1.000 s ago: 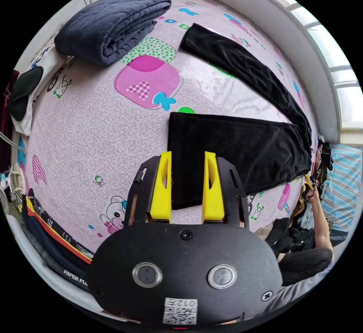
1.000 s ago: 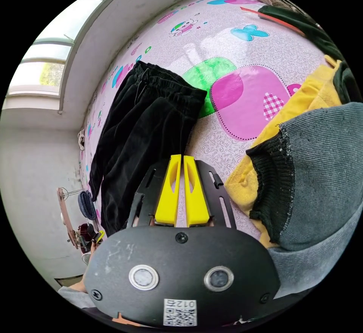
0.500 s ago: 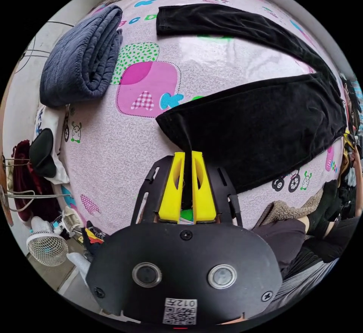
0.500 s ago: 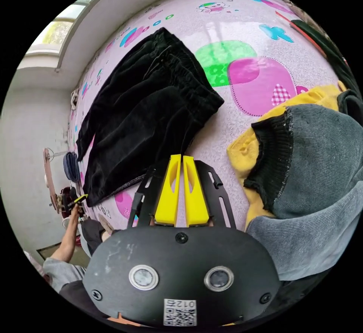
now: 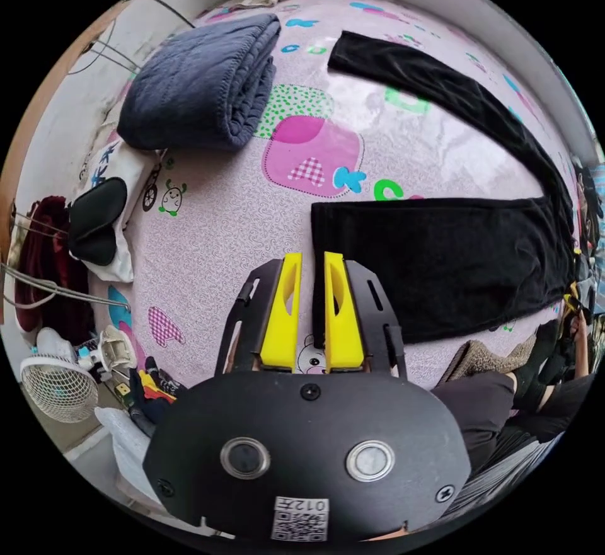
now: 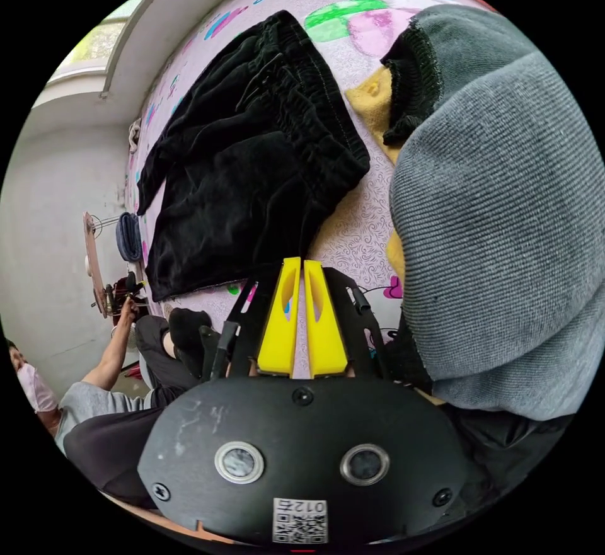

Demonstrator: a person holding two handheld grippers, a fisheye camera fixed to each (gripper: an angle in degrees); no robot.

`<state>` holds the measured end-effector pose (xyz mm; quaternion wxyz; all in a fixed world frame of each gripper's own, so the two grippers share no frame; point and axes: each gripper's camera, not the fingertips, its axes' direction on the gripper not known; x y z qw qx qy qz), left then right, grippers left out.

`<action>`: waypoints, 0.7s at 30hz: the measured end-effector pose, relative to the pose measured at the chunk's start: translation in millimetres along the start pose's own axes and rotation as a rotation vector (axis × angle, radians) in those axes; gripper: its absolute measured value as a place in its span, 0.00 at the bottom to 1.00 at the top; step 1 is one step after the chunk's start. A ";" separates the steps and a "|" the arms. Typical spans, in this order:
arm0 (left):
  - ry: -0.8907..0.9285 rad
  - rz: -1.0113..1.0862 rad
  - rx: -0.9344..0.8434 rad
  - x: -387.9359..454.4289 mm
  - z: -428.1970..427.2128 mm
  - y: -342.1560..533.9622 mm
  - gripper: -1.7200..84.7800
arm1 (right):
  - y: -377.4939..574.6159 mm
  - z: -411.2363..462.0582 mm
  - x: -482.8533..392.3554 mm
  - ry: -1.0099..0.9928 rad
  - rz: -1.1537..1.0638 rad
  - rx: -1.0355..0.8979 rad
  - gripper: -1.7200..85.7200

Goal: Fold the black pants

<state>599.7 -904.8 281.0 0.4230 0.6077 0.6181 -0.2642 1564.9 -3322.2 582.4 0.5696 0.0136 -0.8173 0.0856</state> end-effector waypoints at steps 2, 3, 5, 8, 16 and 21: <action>0.085 -0.002 0.086 6.1 -17.9 1.5 0.05 | 5.8 5.1 -4.1 0.038 -0.010 0.005 0.01; 0.114 0.015 0.099 11.1 -21.2 0.6 0.04 | 8.5 9.2 -7.1 0.056 -0.014 0.009 0.01; 0.227 0.133 0.128 45.4 -31.3 -6.6 0.04 | 12.4 17.0 -12.4 0.078 -0.022 0.006 0.01; 0.312 0.353 0.160 113.6 -41.6 -13.7 0.03 | 20.4 29.0 -20.4 0.115 -0.041 -0.008 0.01; 0.290 0.875 0.119 292.4 -32.8 19.3 0.02 | 71.6 26.2 -52.5 0.446 -0.105 0.211 0.04; 0.209 0.956 0.074 337.1 -9.9 32.2 0.02 | 57.7 39.0 -52.4 0.405 -0.138 0.286 0.11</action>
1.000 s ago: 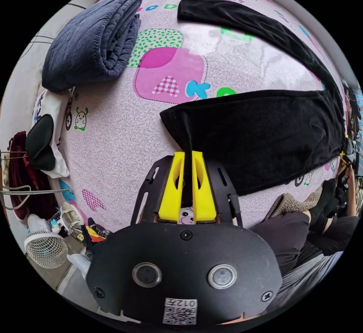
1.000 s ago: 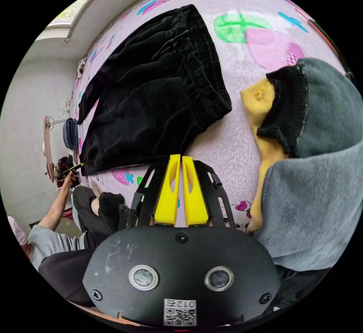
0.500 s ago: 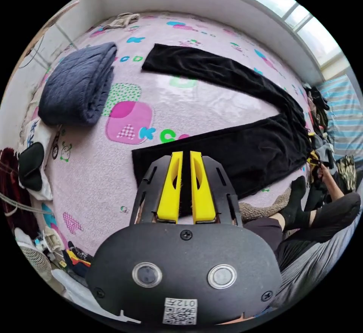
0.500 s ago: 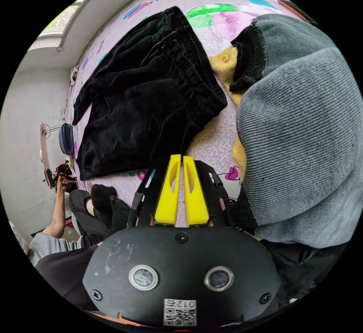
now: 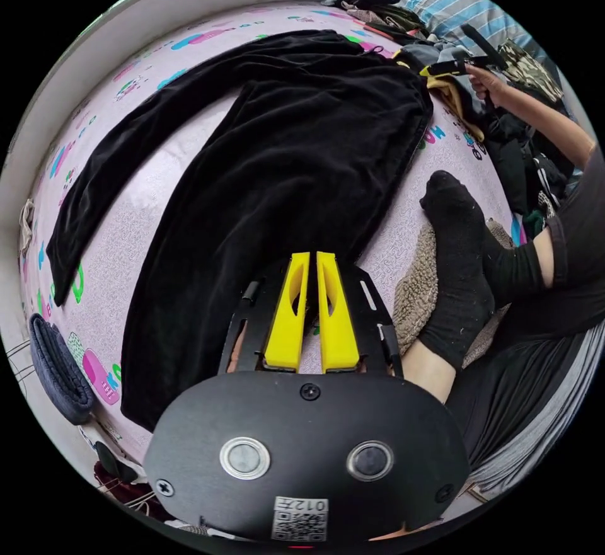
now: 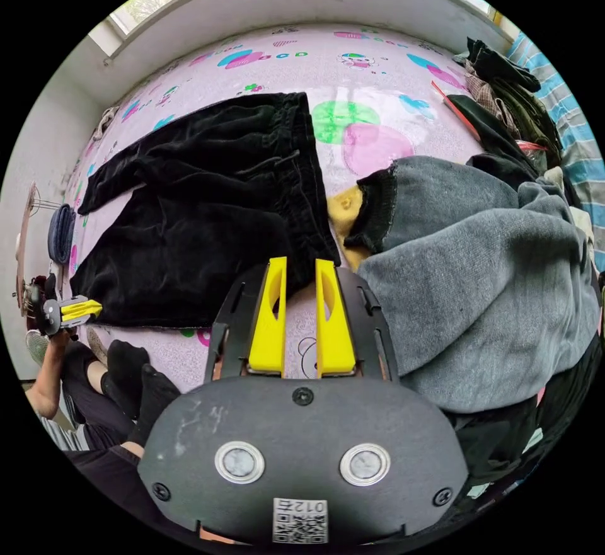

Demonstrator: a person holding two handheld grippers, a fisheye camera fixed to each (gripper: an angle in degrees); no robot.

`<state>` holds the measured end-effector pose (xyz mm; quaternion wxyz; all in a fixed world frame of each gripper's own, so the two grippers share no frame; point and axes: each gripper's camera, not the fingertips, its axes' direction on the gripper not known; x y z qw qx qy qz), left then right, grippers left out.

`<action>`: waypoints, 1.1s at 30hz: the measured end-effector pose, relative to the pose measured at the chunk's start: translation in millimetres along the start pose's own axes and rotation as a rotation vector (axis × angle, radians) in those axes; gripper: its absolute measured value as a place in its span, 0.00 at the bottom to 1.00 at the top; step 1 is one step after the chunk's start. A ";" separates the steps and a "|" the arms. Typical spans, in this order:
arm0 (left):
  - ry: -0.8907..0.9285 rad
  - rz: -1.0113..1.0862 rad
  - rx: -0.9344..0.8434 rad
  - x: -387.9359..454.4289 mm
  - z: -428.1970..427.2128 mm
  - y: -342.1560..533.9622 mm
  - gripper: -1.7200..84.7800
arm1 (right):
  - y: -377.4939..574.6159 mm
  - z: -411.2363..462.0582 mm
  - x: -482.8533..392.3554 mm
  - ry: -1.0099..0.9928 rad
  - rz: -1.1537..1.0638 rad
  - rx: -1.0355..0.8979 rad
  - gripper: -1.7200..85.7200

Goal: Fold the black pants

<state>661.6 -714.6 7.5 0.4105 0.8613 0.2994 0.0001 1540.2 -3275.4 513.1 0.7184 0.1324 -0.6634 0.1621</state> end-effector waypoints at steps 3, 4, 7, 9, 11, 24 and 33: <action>0.007 0.002 -0.059 3.1 15.4 -3.9 0.02 | -2.1 25.5 7.0 0.035 0.002 -0.028 0.10; 0.002 -0.001 -0.042 3.2 15.7 -3.0 0.02 | 1.3 42.3 11.3 0.026 -0.009 -0.073 0.10; 0.017 0.011 -0.055 1.9 17.6 -2.3 0.02 | 19.7 74.6 22.5 0.051 -0.040 -0.143 0.08; 0.026 0.014 -0.057 0.2 18.3 -2.8 0.02 | 30.9 86.5 28.0 0.089 -0.053 -0.157 0.08; 0.035 0.016 -0.062 -2.5 19.6 -4.5 0.02 | 41.8 97.8 31.3 0.116 -0.064 -0.172 0.07; -0.061 -0.083 0.031 -30.8 -11.3 18.7 0.02 | 172.0 94.2 47.9 0.069 -0.104 0.068 0.02; -0.097 -0.312 0.074 -140.3 -26.5 59.7 0.02 | 235.5 108.6 -71.3 -0.348 -0.635 -0.249 0.01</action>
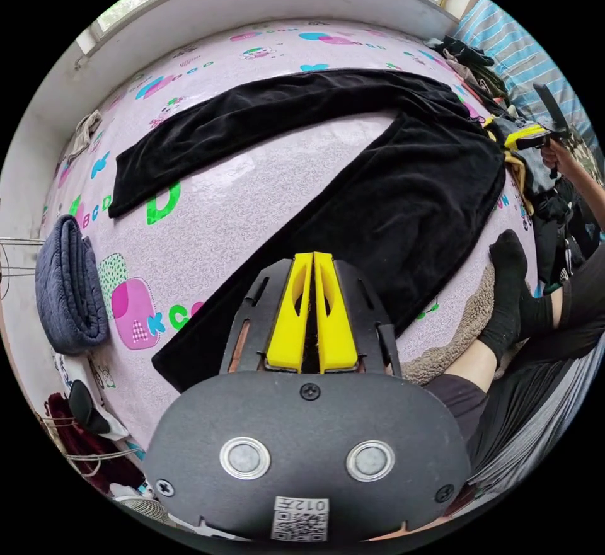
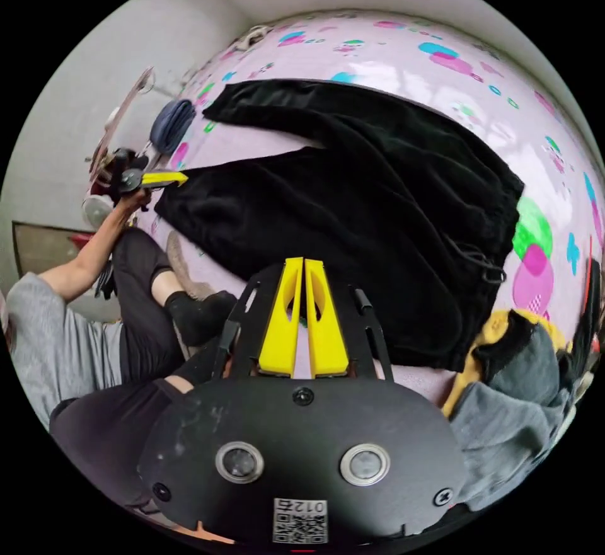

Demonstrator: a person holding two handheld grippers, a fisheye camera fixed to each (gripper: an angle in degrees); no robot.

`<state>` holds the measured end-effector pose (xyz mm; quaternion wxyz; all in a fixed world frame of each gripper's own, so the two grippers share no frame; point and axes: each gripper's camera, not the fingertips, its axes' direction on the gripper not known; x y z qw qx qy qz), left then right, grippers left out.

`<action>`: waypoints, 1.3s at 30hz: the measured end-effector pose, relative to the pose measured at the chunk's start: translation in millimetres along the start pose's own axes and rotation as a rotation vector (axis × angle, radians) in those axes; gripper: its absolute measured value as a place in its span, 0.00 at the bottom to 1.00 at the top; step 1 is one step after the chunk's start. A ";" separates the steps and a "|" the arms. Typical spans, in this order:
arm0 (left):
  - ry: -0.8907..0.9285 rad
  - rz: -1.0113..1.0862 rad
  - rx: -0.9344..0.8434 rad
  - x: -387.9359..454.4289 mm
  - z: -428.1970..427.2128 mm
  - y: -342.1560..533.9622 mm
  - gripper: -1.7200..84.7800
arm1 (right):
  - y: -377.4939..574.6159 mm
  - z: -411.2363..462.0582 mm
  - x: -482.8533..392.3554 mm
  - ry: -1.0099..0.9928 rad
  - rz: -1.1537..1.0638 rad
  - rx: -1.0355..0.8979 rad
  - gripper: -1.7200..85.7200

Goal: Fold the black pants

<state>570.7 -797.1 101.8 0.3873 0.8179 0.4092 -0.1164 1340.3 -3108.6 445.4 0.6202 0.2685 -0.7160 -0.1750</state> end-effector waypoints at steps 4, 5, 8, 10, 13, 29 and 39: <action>0.078 0.102 -0.001 -0.9 21.6 -18.1 0.02 | -12.0 35.3 -75.1 0.007 -0.223 -0.211 0.01; 0.121 0.144 -0.008 0.3 28.2 -24.3 0.02 | -13.1 45.4 -83.1 0.012 -0.245 -0.227 0.01; 0.170 0.203 0.029 -0.2 37.4 -36.7 0.02 | -15.9 115.6 -108.8 -0.028 -0.291 -0.272 0.01; 0.216 0.237 0.041 -2.2 43.6 -41.8 0.02 | -9.9 180.3 -117.8 -0.150 -0.251 -0.279 0.01; 0.174 0.240 0.044 -7.3 57.4 -37.3 0.02 | 17.8 251.0 -119.5 -0.262 -0.171 -0.268 0.01; 0.201 0.143 0.111 -62.9 64.7 -28.6 0.02 | 232.1 362.1 -67.3 -0.299 -0.145 -0.351 0.01; 0.217 0.259 0.081 -65.0 69.6 -22.7 0.02 | 316.4 421.1 -63.2 -0.334 -0.097 -0.247 0.01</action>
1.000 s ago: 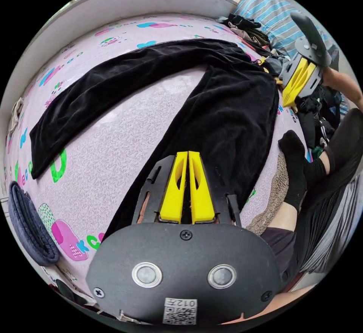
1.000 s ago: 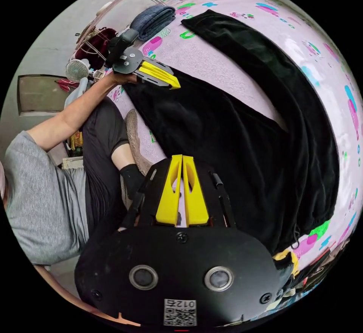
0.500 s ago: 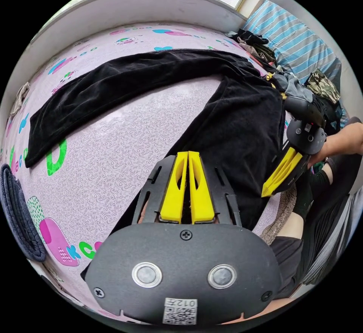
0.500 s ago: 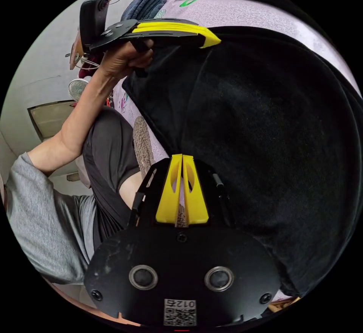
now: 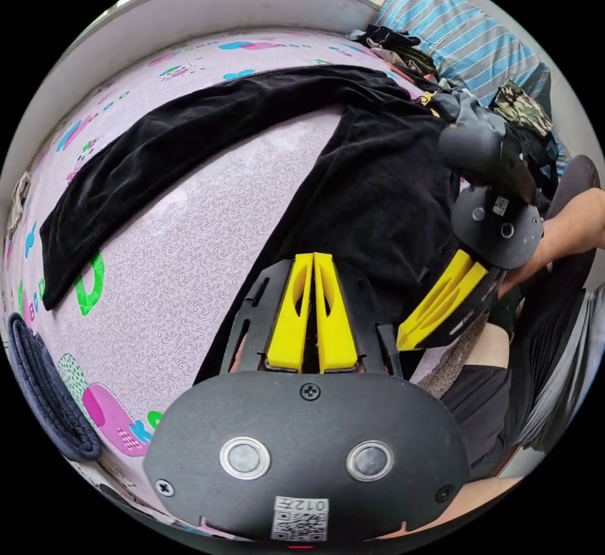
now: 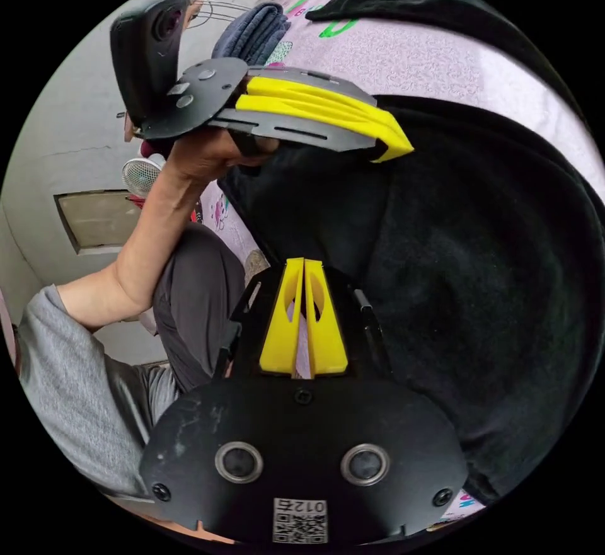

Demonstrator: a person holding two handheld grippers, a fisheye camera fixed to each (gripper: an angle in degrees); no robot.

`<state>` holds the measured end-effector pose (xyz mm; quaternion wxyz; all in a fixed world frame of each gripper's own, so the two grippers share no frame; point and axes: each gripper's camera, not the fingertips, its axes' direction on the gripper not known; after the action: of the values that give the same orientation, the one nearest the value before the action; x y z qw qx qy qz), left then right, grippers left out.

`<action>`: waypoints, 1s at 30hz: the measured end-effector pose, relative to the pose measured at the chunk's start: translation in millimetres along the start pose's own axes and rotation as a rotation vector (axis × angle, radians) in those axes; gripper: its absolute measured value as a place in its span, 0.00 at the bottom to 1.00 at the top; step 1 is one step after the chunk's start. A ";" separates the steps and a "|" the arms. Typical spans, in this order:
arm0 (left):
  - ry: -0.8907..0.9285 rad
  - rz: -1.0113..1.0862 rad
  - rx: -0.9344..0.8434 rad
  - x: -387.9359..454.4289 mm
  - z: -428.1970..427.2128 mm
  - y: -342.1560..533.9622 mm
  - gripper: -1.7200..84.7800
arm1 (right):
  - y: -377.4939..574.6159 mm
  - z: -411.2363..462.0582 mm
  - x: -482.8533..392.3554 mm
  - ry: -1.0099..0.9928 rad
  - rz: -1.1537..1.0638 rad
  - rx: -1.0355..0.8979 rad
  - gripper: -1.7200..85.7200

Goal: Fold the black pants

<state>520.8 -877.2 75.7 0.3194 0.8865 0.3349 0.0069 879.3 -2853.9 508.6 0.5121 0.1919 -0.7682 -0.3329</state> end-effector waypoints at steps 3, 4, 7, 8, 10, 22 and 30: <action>-0.013 -0.081 0.008 -14.9 -2.1 5.7 0.02 | 38.3 19.4 10.1 -0.036 0.003 0.013 0.01; -0.005 -0.097 0.008 -18.9 -2.1 7.5 0.02 | 51.2 23.7 16.6 -0.050 0.010 -0.002 0.01; -0.031 -0.096 0.011 -19.3 -4.9 9.7 0.02 | 89.0 16.4 24.9 -0.048 -0.017 -0.027 0.01; -0.062 -0.076 0.042 -15.2 -11.2 10.2 0.02 | 98.8 10.3 26.8 -0.032 -0.021 -0.022 0.01; -0.020 -0.046 0.141 -8.5 -22.1 9.5 0.02 | 141.8 -20.8 47.2 0.032 0.015 -0.004 0.01; -0.032 -0.062 0.070 0.0 12.0 6.3 0.02 | 289.5 14.7 152.7 0.261 0.173 -0.273 0.01; -0.039 -0.123 0.157 -14.2 -1.5 27.2 0.02 | 306.5 -16.9 177.3 0.366 0.126 -0.169 0.01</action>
<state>525.5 -900.4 95.3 0.2552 0.8865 0.3818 -0.0560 837.6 -2755.9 846.7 0.6772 0.1574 -0.6421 -0.3229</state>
